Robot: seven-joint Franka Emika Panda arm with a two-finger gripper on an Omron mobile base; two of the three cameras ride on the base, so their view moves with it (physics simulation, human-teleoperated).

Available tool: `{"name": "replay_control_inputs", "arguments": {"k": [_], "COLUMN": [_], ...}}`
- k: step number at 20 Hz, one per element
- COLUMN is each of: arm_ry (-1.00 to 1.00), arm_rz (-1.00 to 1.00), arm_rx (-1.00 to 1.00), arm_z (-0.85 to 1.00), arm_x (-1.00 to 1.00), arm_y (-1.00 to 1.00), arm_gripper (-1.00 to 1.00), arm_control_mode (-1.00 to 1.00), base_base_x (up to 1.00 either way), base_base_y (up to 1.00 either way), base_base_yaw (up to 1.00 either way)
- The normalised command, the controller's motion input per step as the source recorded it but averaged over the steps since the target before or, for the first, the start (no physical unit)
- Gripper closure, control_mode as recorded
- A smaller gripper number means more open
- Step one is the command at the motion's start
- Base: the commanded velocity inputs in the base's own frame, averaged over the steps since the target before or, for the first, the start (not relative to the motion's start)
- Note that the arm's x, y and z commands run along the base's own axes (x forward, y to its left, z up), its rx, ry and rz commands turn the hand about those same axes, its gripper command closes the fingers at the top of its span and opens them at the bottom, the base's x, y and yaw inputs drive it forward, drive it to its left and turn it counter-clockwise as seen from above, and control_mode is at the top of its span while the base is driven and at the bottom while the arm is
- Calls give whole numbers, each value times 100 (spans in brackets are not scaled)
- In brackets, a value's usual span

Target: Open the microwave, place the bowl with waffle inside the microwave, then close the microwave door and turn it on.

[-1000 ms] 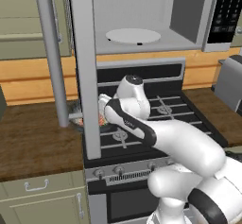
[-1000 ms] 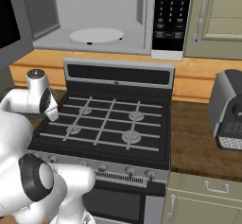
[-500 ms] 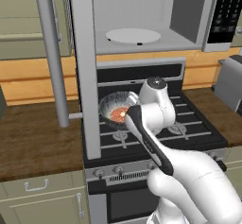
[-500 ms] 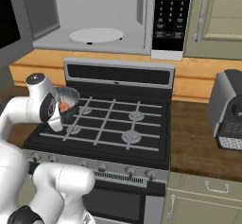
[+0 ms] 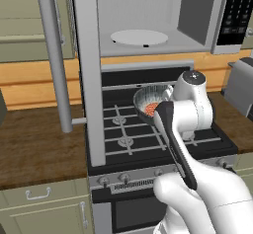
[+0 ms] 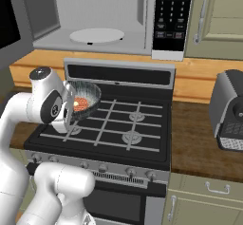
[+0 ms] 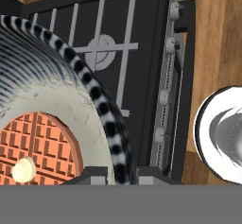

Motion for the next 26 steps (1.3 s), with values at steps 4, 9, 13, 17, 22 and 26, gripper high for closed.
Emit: {"name": "replay_control_inputs", "arguments": {"k": [4, 9, 13, 17, 22, 26], "arm_ry": [0, -2, -14, -27, -31, -21], "arm_rz": [0, 0, -5, -3, -2, 0], "arm_rx": [11, 2, 0, 0, 1, 1], "arm_z": [78, 42, 59, 52, 65, 61], "arm_x": [-51, -69, -20, -1, -1, 0], "arm_y": [-25, -4, 0, -6, -2, -1], "arm_gripper": [100, 100, 100, 100, 100, 100], "arm_control_mode": [-100, -100, -100, -100, -100, -100], "base_base_x": [0, 0, 0, 0, 0, 0], "base_base_y": [0, 0, 0, 0, 0, 0], "base_base_yaw": [0, 0, 0, 0, 0, 0]}}
